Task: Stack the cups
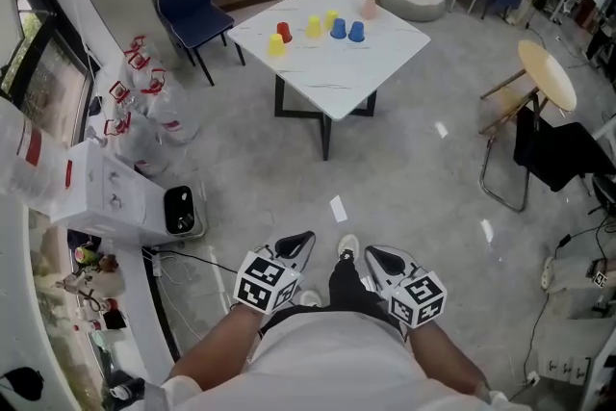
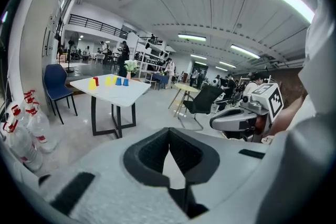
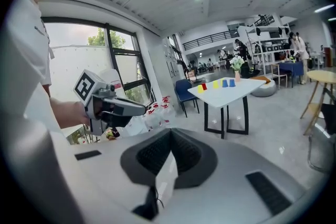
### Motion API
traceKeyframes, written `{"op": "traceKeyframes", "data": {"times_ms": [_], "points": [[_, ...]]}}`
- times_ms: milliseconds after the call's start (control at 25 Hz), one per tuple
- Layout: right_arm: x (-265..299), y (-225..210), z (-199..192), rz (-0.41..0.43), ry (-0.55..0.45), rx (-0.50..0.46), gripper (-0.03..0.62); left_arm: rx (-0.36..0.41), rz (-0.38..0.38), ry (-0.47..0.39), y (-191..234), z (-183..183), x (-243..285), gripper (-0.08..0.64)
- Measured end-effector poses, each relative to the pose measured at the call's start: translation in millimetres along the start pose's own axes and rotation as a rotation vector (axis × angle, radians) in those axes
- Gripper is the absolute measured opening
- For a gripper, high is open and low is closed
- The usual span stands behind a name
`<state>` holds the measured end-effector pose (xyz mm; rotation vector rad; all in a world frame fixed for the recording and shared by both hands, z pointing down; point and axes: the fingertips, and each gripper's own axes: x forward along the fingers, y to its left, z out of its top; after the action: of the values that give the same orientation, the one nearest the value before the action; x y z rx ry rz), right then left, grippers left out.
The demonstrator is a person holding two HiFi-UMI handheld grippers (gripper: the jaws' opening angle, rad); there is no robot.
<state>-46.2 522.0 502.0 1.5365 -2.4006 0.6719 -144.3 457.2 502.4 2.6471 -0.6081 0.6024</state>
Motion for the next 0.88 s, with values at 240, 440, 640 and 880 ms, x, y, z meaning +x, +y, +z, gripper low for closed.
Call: {"op": "traceKeyframes", "data": {"times_ms": [240, 440, 640, 880], "points": [[38.1, -46.2, 35.2, 0.034, -0.012, -0.004, 0.006, -0.002, 0.017, 0.028, 28.3, 26.8, 39.8, 0.006], [64.7, -100.5, 84.8, 0.058, -0.044, -0.023, 0.006, 0.031, 0.050, -0.014, 57.6, 93.7, 82.7, 0.006], [89.8, -146.2, 131.5, 0.090, -0.074, -0.050, 0.006, 0.052, 0.089, -0.050, 77.7, 145.7, 114.2, 0.006], [108.4, -187.0, 152.6, 0.140, -0.075, -0.062, 0.006, 0.025, 0.135, -0.031, 92.5, 161.1, 148.0, 0.005]]}}
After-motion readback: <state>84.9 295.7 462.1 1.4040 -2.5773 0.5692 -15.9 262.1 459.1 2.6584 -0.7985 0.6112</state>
